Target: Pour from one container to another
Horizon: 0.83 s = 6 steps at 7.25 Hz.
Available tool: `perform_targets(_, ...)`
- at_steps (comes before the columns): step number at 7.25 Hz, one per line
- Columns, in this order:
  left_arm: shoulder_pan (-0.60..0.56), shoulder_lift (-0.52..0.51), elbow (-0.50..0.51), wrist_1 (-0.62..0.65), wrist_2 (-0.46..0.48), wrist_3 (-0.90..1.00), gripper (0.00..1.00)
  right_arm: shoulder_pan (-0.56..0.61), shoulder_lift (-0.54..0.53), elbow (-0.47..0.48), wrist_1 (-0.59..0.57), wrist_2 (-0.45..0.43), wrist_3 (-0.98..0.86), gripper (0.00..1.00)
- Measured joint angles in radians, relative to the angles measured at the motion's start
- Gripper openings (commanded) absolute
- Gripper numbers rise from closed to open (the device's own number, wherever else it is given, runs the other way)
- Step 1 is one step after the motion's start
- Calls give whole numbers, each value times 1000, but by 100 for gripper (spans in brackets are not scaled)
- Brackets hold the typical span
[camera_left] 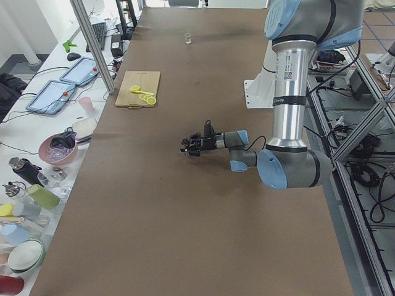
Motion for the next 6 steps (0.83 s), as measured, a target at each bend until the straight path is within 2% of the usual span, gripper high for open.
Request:
perform_targets(1,0,0,-2,0,0,1,58,0,0,-1,1,-1,-1,100)
perform_targets(3,2,1,-6,0,0,1,76,0,-1,-8,0,-3,-2,100)
perform_targets(4,3,1,-8,0,0,1,98,1,-1,-10,0,-3,-2,100)
perform_targets(6,3,3,-17,-1,0,2,98,2,0,-13,1,-4,-1,100)
